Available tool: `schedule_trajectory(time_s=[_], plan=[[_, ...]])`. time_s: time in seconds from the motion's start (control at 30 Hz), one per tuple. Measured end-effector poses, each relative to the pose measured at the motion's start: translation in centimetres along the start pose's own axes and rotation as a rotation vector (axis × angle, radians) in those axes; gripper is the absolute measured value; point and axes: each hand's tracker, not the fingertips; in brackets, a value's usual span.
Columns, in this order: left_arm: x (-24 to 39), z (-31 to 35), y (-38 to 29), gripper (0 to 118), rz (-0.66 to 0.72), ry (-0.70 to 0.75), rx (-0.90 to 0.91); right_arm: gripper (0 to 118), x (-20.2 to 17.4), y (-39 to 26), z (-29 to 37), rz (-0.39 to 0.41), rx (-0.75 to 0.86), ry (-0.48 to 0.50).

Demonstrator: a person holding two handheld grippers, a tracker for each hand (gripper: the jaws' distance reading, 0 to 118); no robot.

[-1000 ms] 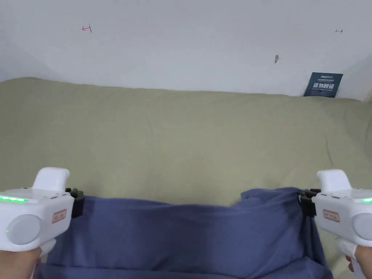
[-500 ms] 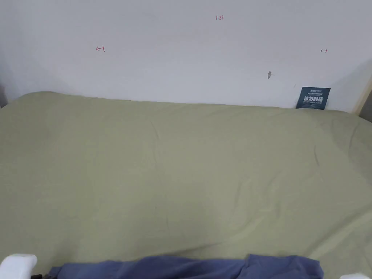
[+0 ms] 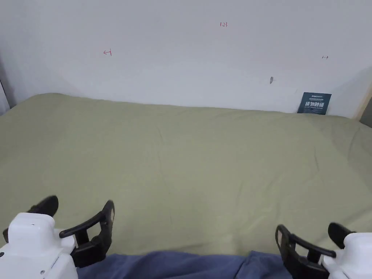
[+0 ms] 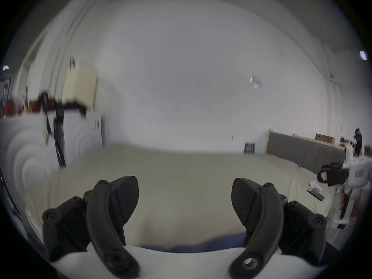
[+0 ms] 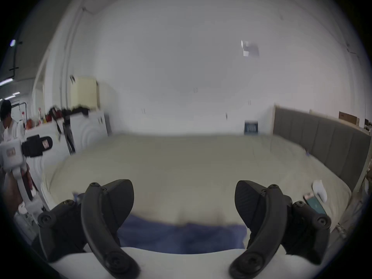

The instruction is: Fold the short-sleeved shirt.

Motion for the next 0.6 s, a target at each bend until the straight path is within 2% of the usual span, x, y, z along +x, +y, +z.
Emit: schedule_trajectory(time_s=[0.07, 0.1, 0.13, 0.17, 0.2, 0.23, 0.3, 0.43, 0.53, 0.6], plan=[[1.6, 0.9, 1.1, 97, -0.082, 0.024, -0.007, 95, -1.6, 1.0, 0.9, 0.028, 0.083, -0.036], [2.2, 1.0, 1.4, 94, -0.128, 0.054, -0.045, 78, -2.2, 1.2, 0.9, 0.041, 0.108, -0.048], [2.4, 1.1, 1.4, 76, -0.145, 0.065, -0.071, 42, -2.6, 1.3, 1.1, 0.054, 0.117, -0.046], [2.4, 1.1, 1.2, 48, -0.146, 0.053, -0.089, 15, -3.0, 1.2, 1.1, 0.057, 0.111, -0.030], [2.3, 1.2, 1.0, 17, -0.131, 0.030, -0.095, 9, -3.3, 1.1, 0.9, 0.062, 0.095, -0.020], [2.3, 1.2, 0.8, 0, -0.133, 0.020, -0.115, 8, -3.5, 0.9, 0.5, 0.078, 0.072, -0.014], [1.9, 1.0, -0.1, 0, -0.149, 0.004, -0.153, 8, -3.7, 0.3, 0.6, 0.060, 0.057, 0.025], [-0.4, 0.7, -0.7, 0, -0.115, -0.002, -0.205, 8, -4.4, -0.1, 0.4, 0.066, 0.037, 0.025], [-6.1, -0.1, -1.8, 0, 0.067, -0.022, -0.324, 8, -5.4, -0.2, 0.2, 0.073, 0.015, 0.024], [-11.5, -1.1, -3.5, 0, 0.268, -0.102, -0.451, 8, -6.1, -0.5, 0.2, 0.074, 0.008, 0.022]])
